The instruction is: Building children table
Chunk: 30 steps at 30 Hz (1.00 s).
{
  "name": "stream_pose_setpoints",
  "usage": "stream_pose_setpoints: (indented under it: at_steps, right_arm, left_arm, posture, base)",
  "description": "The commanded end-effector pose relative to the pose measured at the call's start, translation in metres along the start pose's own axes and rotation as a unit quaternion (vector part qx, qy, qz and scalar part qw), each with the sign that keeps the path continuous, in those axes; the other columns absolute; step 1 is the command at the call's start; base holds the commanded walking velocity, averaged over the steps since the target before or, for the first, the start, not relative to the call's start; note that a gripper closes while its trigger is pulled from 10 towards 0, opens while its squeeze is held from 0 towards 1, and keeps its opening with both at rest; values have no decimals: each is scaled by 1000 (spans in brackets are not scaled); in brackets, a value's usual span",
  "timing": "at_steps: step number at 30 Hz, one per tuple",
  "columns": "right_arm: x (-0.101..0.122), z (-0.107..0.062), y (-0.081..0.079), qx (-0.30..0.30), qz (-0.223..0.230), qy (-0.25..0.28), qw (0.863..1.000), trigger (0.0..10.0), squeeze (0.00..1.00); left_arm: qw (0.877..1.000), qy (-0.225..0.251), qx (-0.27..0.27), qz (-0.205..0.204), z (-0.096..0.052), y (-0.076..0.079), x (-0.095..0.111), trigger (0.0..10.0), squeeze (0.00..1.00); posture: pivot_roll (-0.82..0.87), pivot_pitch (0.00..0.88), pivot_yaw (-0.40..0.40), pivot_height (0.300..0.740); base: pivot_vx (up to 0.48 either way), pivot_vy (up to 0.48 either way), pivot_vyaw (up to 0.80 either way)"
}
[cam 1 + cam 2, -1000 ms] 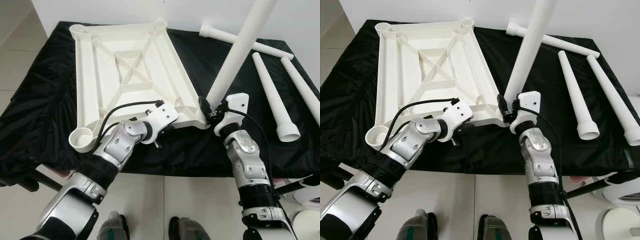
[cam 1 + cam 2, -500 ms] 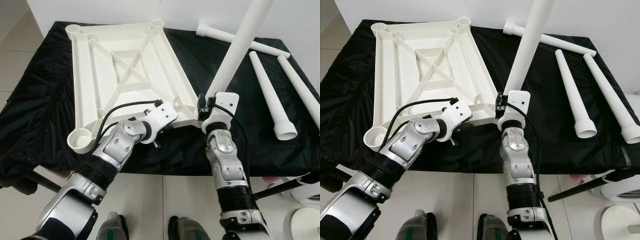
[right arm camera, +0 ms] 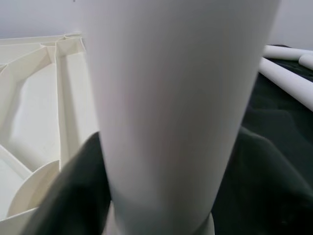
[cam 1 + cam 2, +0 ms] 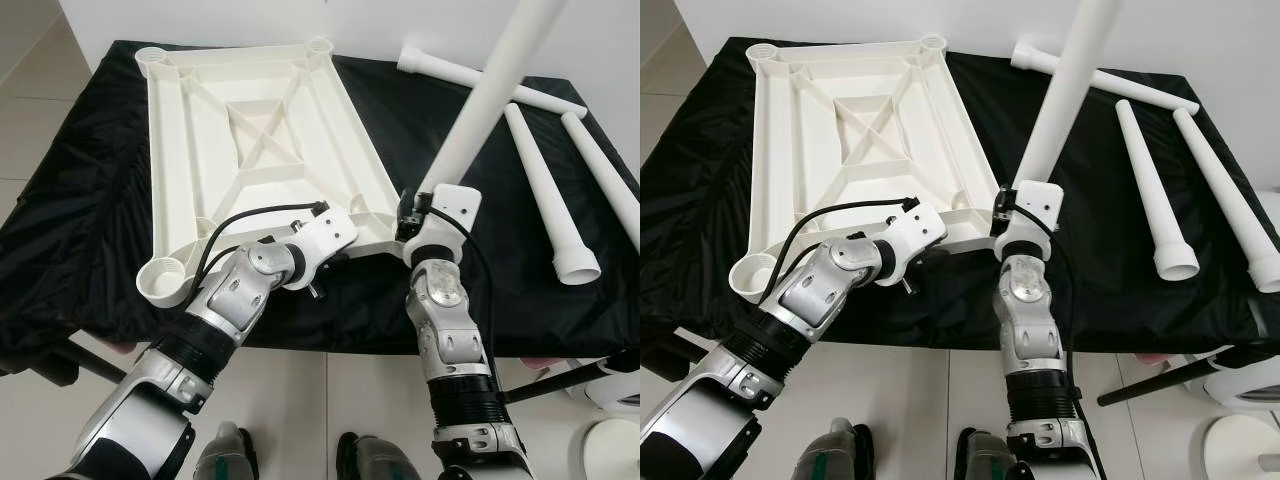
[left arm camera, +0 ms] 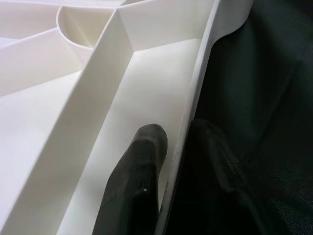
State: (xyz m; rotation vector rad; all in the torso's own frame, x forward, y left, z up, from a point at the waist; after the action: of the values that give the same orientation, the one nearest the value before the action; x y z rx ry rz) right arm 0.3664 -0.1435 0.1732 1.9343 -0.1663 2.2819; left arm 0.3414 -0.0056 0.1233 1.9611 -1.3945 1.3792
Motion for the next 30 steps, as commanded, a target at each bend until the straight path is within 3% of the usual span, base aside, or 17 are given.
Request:
stream_pose_setpoints:
  at_steps: [1, 10, 11, 12, 14, 15, 20, 22, 23, 25, 30]
  right_arm:
    - [-4, -2, 3, 1, -3, -6, 1000, 10000, 1000]
    - [-6, 3, 13, 19, -11, -4, 1000, 10000, 1000]
    - [-6, 2, 8, 63, -2, -6, 998, 10000, 263]
    - [-6, 1, 2, 105, 4, -5, 994, 10000, 0]
    - [-6, 1, 2, 105, 4, -5, 994, 10000, 0]
    - [-2, -3, -8, 187, 22, -4, 982, 10000, 0]
    - [0, -7, -15, 243, 22, 0, 970, 10000, 0]
    - [0, -11, -17, 309, 12, 0, 951, 10000, 0]
    - [0, -11, -17, 309, 12, 0, 951, 10000, 0]
    - [-5, -9, -9, 346, -15, -4, 938, 10000, 0]
    - [-7, 0, 5, 342, -37, -5, 939, 10000, 0]
  left_arm:
    - [999, -10, -32, 12, 3, 13, -3, 10000, 0]
    - [999, -8, -32, 12, 3, 14, -2, 10000, 0]
    - [999, -8, -32, 13, 3, 14, -1, 10000, 0]
    - [999, -7, -31, 14, 3, 14, -1, 10000, 0]
    - [999, -7, -31, 14, 3, 14, -1, 10000, 0]
    - [999, -7, -31, 14, 3, 14, -1, 10000, 0]
    - [999, -6, -31, 14, 4, 14, 0, 10000, 0]
    - [999, -5, -31, 15, 4, 15, 1, 10000, 0]
    - [999, -5, -31, 15, 4, 15, 1, 10000, 0]
    - [999, -4, -31, 16, 4, 15, 1, 10000, 0]
    - [999, -3, -30, 15, 4, 15, 2, 10000, 0]
  posture:
    - [-9, 99, -28, 740]
    - [-8, 91, -30, 740]
    - [-8, 89, -30, 740]
    - [-8, 88, -29, 740]
    - [-8, 88, -29, 740]
    - [-9, 83, -31, 740]
    - [-9, 81, -32, 740]
    - [-9, 79, -32, 740]
    - [-9, 79, -32, 740]
    - [-11, 81, -32, 740]
    - [-11, 82, -31, 740]
  base:
    - [0, 0, 0]
    - [0, 0, 0]
    - [0, 0, 0]
    - [0, 0, 0]
    - [0, 0, 0]
    - [0, 0, 0]
    - [0, 0, 0]
    - [0, 0, 0]
    - [0, 0, 0]
    - [0, 0, 0]
    - [0, 0, 0]
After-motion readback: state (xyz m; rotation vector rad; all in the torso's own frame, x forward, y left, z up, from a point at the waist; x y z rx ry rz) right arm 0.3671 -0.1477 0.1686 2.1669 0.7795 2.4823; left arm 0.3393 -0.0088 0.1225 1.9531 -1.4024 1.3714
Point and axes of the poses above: a point about 5 cm out from each wrist's last joint towards the gripper, its own z axis pointing out of the wrist towards the gripper, its own x axis along the axis of the wrist's last joint, y = z × x, the point moved 5 cm from there along z, pointing out of the wrist towards the gripper, and after that the axes turned 5 degrees about -z, right-handed, at the moved point
